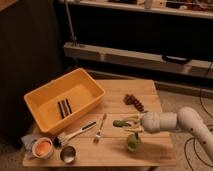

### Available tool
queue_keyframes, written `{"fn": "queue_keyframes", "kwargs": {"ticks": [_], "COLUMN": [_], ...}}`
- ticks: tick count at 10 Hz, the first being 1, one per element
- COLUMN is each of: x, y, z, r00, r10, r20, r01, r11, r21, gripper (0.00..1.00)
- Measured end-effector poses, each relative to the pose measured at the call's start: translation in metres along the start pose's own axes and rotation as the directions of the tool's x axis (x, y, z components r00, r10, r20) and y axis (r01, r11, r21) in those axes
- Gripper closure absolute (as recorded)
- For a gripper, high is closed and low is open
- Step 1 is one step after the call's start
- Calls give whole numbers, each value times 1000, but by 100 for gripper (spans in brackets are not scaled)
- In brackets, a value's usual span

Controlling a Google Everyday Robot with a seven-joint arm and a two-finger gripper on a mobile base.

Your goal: Place pepper in plastic cup

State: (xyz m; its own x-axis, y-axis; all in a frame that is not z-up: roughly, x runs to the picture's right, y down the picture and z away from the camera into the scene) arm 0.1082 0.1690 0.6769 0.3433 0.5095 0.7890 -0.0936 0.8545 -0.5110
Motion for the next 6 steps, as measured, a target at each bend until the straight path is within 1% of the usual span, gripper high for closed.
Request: {"fn": "queue_keyframes", "kwargs": {"ticks": [1,4,6], "x": [1,9,13], "y": [3,15,21], "z": [2,10,12], "r00": [1000,999,996], "r10": [3,19,25], "r20": [7,47,83], "r01": [-3,-18,-23], "r11": [1000,1000,999], "r21": [-5,-18,-28], "gripper": [100,100,100]}}
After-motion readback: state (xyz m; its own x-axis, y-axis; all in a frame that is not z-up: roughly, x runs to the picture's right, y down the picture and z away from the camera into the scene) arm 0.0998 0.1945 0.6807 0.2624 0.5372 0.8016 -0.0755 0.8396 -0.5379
